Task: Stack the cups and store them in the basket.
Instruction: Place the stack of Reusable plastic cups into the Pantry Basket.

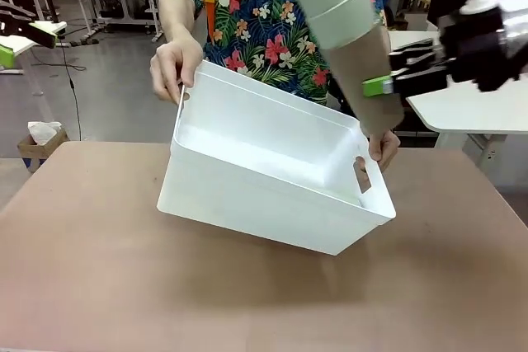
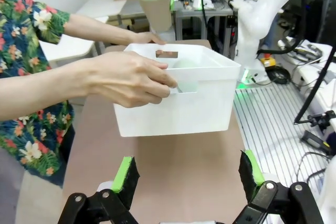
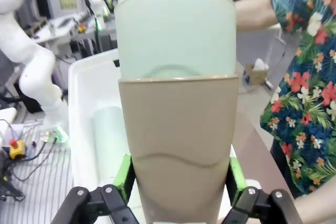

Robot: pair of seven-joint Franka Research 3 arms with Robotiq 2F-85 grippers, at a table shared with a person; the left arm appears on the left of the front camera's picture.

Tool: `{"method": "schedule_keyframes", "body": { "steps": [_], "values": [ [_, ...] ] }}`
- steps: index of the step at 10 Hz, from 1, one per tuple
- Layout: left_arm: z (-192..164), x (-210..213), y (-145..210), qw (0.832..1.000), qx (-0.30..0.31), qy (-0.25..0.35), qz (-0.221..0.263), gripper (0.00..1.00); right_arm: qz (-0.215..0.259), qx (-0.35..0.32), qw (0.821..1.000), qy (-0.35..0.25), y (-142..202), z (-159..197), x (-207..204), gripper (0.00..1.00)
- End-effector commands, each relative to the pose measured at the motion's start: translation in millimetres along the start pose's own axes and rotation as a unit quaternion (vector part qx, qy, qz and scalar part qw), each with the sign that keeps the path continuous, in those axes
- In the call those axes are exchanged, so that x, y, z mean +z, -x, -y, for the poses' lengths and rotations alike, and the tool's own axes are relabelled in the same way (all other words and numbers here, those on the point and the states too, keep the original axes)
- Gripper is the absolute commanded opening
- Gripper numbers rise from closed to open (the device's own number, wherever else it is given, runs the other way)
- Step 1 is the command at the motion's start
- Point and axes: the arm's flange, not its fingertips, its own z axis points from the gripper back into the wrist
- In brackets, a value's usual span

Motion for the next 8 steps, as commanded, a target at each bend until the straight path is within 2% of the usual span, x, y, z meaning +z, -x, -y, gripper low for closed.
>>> {"method": "schedule_keyframes", "body": {
  "steps": [1,4,8],
  "values": [
    [1.9,1.1,-3.7,1.0,0.003,0.002,0.002,1.0,-0.048,-0.008,0.999,0.022,-12.7,5.1,-25.9,0.86],
    [1.9,1.1,-3.7,1.0,0.003,0.002,0.002,1.0,-0.116,0.013,0.992,0.044,-2.9,-10.5,-61.9,0.86],
    [1.9,1.1,-3.7,1.0,0.003,0.002,0.002,1.0,-0.16,0.06,0.981,0.087,16.2,-33.7,-100.3,0.86]
  ]
}}
